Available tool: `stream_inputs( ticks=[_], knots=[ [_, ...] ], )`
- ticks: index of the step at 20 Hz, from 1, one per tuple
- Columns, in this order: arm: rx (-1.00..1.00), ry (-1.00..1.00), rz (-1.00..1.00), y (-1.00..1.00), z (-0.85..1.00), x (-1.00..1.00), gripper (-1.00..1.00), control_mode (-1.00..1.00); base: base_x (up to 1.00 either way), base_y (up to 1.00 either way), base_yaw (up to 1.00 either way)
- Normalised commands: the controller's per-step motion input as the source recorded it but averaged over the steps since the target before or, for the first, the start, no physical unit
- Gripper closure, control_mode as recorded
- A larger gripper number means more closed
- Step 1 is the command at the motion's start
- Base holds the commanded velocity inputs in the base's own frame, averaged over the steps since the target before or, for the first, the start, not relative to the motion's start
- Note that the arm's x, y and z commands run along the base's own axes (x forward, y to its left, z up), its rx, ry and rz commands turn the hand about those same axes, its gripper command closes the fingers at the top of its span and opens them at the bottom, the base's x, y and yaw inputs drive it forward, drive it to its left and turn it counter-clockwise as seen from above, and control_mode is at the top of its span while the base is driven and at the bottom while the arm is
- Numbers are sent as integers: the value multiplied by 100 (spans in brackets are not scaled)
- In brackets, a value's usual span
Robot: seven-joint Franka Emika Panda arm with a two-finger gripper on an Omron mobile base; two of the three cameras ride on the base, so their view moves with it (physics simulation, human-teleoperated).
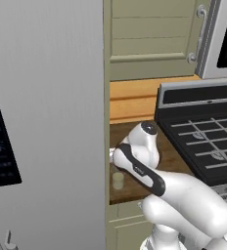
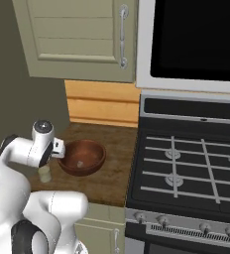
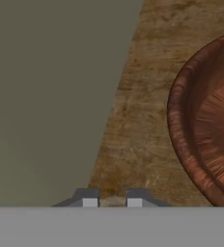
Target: Grab a lemon wedge from the fridge and one ice cube from the ice bowl, and put them in the glass of lemonade.
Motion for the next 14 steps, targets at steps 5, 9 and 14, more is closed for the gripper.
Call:
stream_inputs(
  ticks=[5, 9, 14],
  knots=[
    [0, 0, 0, 0, -7, 2, -100, -100, 0, 0, 0],
    [0, 2, -2, 0, 2, 12, -100, -100, 0, 0, 0],
    [1, 2, -6, -8, 72, -14, -100, -100, 0, 0, 0]
  ],
)
